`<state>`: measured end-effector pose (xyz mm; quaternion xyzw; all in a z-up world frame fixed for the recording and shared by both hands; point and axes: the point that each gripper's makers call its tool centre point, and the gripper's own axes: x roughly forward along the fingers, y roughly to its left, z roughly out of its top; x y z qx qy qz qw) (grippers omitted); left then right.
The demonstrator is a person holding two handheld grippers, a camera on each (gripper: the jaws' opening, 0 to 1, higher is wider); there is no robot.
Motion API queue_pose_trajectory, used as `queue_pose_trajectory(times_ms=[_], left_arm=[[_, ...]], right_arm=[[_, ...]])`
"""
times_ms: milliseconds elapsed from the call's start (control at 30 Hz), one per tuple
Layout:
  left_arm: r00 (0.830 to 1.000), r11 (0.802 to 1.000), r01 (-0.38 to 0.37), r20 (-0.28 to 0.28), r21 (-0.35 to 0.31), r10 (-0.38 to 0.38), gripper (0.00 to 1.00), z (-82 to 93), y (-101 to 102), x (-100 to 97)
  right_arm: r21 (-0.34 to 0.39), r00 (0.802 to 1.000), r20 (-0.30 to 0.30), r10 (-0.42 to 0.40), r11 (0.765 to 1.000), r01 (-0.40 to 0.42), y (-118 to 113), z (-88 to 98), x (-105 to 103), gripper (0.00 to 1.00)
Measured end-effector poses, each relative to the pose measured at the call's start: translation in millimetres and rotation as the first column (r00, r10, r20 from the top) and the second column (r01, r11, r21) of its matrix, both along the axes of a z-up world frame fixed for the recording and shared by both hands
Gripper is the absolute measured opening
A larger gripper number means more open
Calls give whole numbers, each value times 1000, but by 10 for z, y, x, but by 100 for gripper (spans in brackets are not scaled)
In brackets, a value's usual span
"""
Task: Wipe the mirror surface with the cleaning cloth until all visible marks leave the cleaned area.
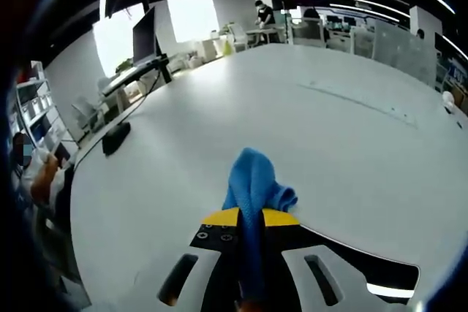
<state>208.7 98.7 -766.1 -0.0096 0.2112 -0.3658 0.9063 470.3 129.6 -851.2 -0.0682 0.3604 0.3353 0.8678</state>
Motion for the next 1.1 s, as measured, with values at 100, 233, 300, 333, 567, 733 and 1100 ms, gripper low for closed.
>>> queue_pose_trajectory(times_ms=[100, 233, 300, 333, 567, 733, 1100], left_arm=[[1000, 1000, 0, 0, -1, 0, 94, 0, -2, -1], [1000, 1000, 1, -1, -2, -1, 94, 0, -2, -3], [1000, 1000, 1, 0, -3, -1, 95, 1, -1, -3], [1000, 1000, 1, 0, -2, -1, 95, 0, 0, -3], [1000, 1000, 0, 0, -2, 0, 95, 0, 0, -3], [1000, 1000, 2, -2, 1, -2, 94, -3, -1, -6], [1000, 1000, -2, -2, 4, 2, 95, -5, 4, -3]], right_arm=[[-2, 1000, -1, -1, 1000, 1, -31, 4, -12, 4], [-4, 1000, 0, -5, 1000, 5, -61, 0, -1, 4], [-5, 1000, 0, -6, 1000, 6, -70, -3, 6, 4], [-6, 1000, 0, -7, 1000, 7, -77, -3, 7, 4], [-7, 1000, 2, -17, 1000, 17, -151, 3, -4, 4], [-5, 1000, 3, -26, 1000, 26, -208, 3, 7, 4], [-4, 999, 3, -38, 999, 38, -269, -6, 24, 4]])
